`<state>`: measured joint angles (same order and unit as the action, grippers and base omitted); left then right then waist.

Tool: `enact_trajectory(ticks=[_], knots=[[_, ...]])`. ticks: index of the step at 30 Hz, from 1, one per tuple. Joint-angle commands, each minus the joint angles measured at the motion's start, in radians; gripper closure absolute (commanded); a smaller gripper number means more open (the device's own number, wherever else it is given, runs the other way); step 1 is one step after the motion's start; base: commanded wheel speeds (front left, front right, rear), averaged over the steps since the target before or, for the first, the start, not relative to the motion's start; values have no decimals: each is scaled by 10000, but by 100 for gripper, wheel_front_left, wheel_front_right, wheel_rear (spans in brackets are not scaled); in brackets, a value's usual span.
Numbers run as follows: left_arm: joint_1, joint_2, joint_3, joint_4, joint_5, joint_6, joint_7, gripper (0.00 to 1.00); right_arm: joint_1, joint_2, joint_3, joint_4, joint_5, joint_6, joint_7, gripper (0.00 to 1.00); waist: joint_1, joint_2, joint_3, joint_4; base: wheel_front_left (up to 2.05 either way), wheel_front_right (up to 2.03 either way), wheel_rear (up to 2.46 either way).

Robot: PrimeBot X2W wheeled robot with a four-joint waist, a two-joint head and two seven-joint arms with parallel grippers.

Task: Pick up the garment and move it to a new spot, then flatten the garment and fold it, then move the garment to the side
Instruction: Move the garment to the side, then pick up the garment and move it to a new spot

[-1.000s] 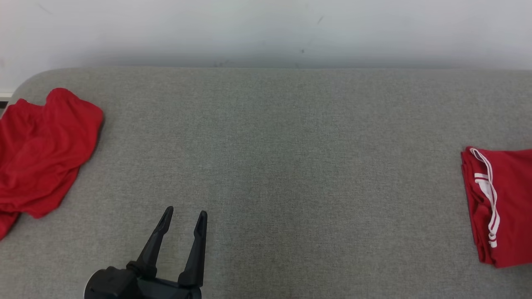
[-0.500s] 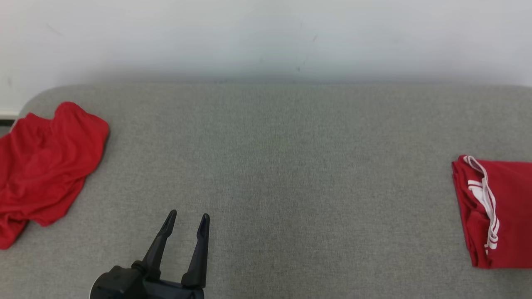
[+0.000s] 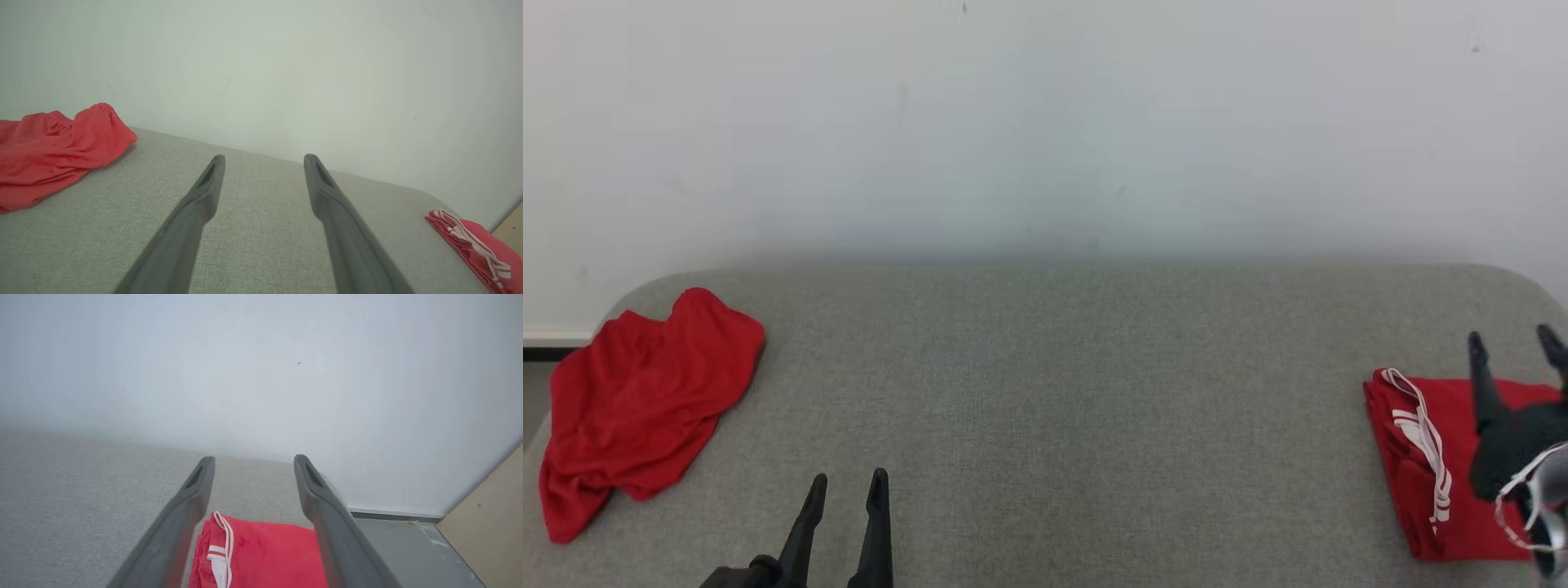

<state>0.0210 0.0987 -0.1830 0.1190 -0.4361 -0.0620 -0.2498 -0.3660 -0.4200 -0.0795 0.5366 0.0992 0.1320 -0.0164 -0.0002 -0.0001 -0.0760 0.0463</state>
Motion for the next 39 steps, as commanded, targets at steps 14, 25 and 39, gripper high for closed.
enact_trajectory(ticks=[14,25,39], knots=[[465,-112,731,451,445,-164,-153,0,4302,3401,159,-4249,-62,-22,-800,0,2,1,-950,-284,0,0,0],[1142,-88,1370,588,1061,-423,-157,0,5013,3709,338,-4797,336,-22,-711,0,2,1,-1079,-585,0,0,0],[1105,-242,1489,693,1194,-606,-157,0,5083,3710,379,-4673,681,-22,-639,0,2,1,-1064,-339,0,0,0]])
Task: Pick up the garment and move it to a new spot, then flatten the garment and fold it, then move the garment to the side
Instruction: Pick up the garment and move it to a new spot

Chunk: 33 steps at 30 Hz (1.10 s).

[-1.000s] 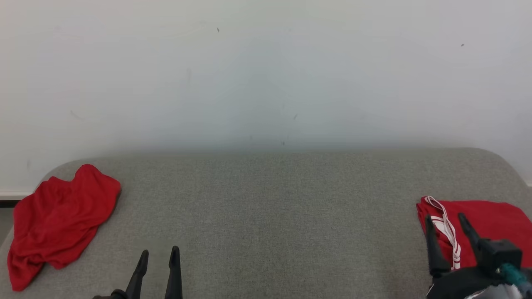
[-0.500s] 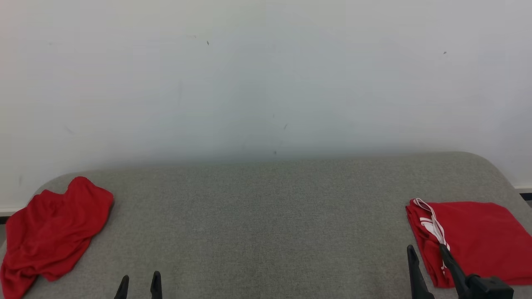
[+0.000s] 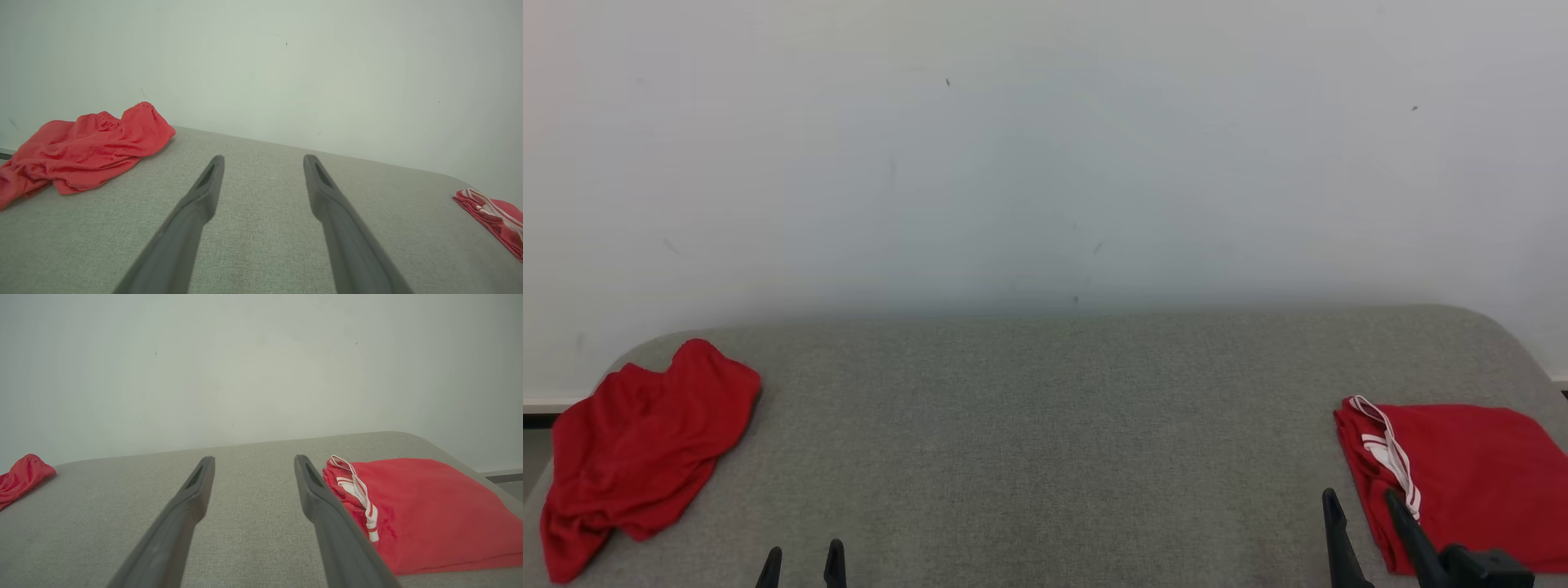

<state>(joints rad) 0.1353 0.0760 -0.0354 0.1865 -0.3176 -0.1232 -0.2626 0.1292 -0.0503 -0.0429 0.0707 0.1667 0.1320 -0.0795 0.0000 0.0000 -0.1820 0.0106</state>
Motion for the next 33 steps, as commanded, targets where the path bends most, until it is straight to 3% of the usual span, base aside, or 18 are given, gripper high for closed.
enact_trajectory(ticks=[1,8,19,33], knots=[[-63,-19,-18,29,18,0,-28,0,164,13,0,6,27,-22,-26,0,0,0,-7,82,0,0,0],[-263,93,22,108,298,-35,-29,0,304,15,199,157,323,-22,-167,0,0,0,-8,966,0,0,0],[-232,614,72,71,305,7,-3,0,-105,16,893,774,915,-20,-708,0,0,0,107,3656,0,0,0],[318,473,1065,-1004,126,388,-25,0,-1749,8,2220,1547,850,-22,-821,0,0,0,950,4499,0,0,0]])
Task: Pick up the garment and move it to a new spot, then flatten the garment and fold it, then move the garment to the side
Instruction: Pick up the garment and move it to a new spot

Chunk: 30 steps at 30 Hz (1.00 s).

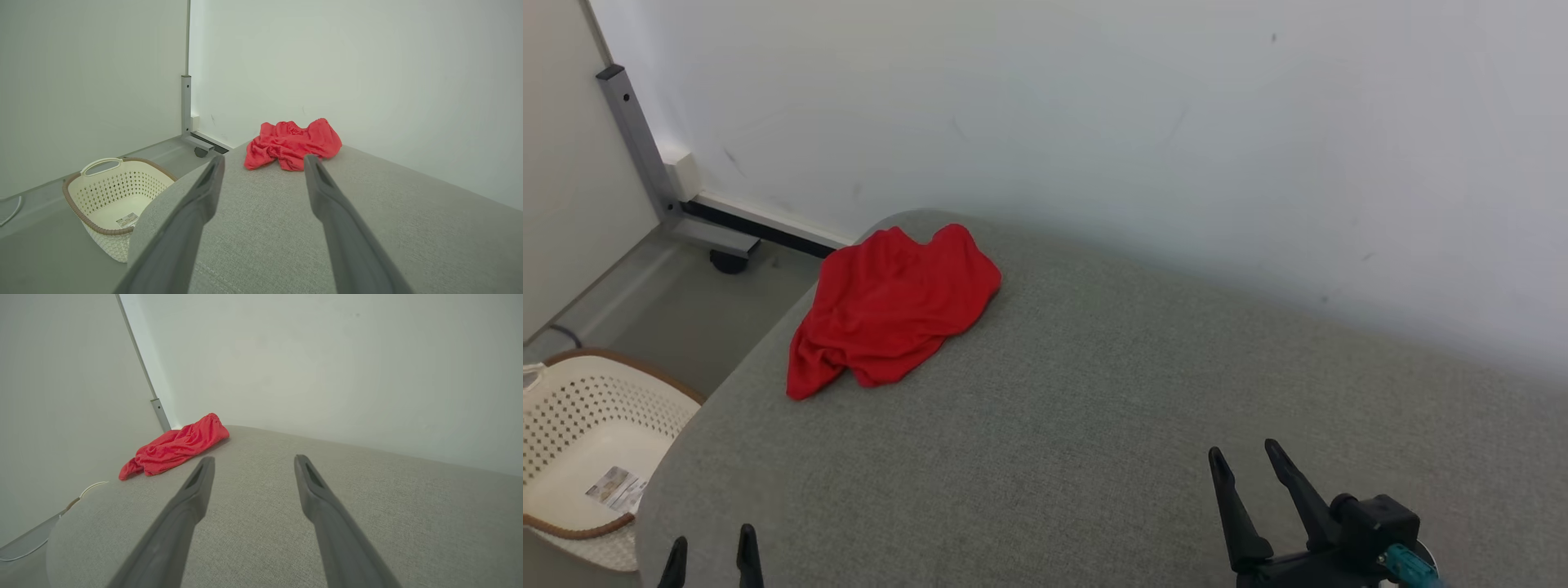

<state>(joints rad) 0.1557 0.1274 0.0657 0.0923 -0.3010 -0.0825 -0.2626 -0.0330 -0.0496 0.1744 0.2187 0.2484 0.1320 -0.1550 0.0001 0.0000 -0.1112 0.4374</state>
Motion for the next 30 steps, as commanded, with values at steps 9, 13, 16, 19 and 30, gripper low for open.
enact_trajectory(ticks=[9,13,16,19,30], knots=[[-77,118,-137,373,233,-145,142,0,-184,1,499,481,100,-22,-235,0,-1,0,157,130,0,0,0],[-1066,221,-512,876,112,-262,717,0,-52,1,443,325,-7,-22,-216,0,-1,0,185,146,0,0,0],[-2215,220,-1054,1677,-165,-390,1506,0,230,-1,284,132,-99,-22,-125,0,-1,0,203,158,0,0,0],[-3560,207,-1787,2786,-362,-455,2447,0,541,-1,175,-109,-256,-22,76,0,-1,0,199,156,0,0,0],[-7232,1126,-1762,6445,-1106,-473,4256,0,537,-114,689,-2486,-1460,-21,1901,0,-1,0,1824,-2006,0,0,0]])
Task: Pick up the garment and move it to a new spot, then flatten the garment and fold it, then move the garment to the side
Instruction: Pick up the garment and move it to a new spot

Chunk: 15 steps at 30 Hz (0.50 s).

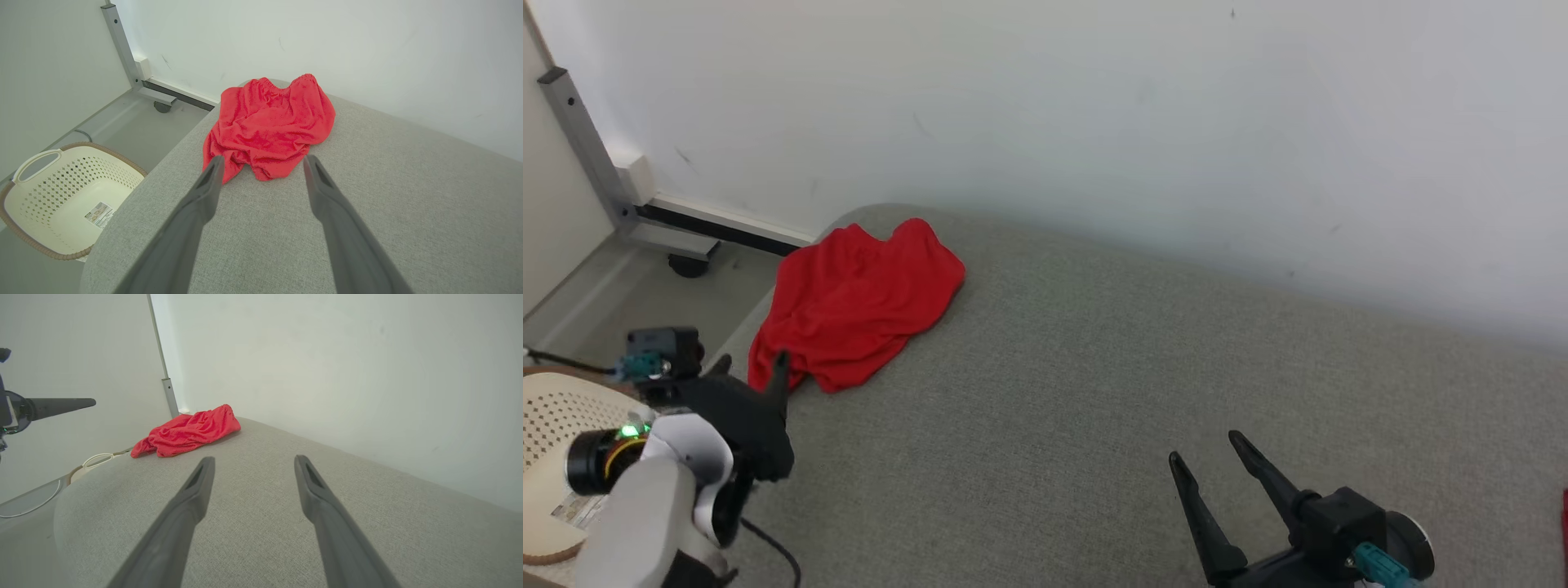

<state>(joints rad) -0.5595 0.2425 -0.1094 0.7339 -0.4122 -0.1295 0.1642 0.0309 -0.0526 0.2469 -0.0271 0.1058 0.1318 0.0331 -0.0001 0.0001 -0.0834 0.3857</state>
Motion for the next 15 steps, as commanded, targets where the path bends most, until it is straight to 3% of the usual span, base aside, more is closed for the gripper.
enact_trajectory(ticks=[1,15], knots=[[-363,28,12,225,-41,-4,20,0,-112,-169,-51,-274,-120,-19,181,0,1,-1,1763,-1617,0,0,0],[-3040,722,-438,2167,-696,-1,180,0,-559,-810,-264,-2369,-385,-19,1231,0,1,-1,4210,-2515,0,0,0]])
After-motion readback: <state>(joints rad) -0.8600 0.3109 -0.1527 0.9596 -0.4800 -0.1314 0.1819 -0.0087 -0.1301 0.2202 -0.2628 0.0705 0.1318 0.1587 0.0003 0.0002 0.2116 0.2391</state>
